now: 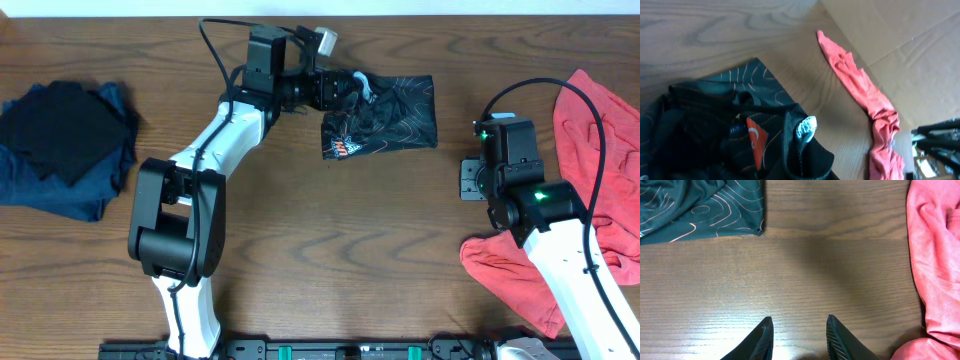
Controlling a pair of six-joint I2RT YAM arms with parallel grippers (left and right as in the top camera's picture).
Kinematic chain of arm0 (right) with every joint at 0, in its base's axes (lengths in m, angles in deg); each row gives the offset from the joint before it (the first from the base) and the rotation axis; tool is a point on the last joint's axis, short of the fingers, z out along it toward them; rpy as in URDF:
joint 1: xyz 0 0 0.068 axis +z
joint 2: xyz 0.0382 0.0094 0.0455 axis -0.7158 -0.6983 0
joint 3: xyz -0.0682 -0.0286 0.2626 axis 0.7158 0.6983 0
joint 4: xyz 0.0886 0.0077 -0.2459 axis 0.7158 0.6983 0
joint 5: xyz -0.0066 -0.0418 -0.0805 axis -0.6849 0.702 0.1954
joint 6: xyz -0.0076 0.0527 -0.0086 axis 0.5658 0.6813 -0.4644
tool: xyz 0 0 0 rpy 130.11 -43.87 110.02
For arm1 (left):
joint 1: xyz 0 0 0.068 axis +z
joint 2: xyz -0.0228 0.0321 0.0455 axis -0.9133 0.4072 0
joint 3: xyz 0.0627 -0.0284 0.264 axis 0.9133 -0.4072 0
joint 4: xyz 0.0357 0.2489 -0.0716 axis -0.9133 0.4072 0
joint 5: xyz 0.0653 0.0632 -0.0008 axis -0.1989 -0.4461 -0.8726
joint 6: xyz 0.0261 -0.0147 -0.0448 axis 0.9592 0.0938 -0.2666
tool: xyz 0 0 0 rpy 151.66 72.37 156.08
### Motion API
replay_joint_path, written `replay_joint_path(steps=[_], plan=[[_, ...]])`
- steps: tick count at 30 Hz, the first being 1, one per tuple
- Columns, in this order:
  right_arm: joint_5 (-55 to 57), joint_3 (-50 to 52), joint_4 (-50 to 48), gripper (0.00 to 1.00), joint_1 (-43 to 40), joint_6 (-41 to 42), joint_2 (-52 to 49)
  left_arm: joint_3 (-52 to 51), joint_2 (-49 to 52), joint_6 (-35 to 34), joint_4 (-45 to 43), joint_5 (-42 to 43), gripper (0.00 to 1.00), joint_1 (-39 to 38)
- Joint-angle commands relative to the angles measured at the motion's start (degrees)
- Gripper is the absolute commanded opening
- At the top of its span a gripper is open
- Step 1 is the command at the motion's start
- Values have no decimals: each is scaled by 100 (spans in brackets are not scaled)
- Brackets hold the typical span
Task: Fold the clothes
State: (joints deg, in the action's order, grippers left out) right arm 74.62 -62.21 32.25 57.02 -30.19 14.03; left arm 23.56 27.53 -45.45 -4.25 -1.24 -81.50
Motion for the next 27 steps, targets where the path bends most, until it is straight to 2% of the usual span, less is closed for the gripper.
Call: replay_joint_path(steps=[1,14,15,16,17,18,23,27], plan=[[39,-4,24,34,-26,85,22,37,26,601,144,-63,6,-2],[-450,-2,-258,34,-24,85,-90,37,26,769,-9,-1156,7,-48],[-498,-2,-328,34,-20,85,-138,37,26,769,-70,-1213,15,-57],[-555,-2,-393,34,-20,83,-188,37,26,767,-138,-1259,41,-63],[-592,-2,-463,34,-22,83,-254,37,26,765,-216,-1329,76,-68],[-608,-2,-531,34,-20,83,-332,39,26,765,-310,-1362,98,-68],[-739,-2,-1130,34,-22,81,-859,39,7,492,-437,-1388,98,52],[-739,-2,-2140,33,-22,-11,-1436,39,-4,350,330,-938,98,249]])
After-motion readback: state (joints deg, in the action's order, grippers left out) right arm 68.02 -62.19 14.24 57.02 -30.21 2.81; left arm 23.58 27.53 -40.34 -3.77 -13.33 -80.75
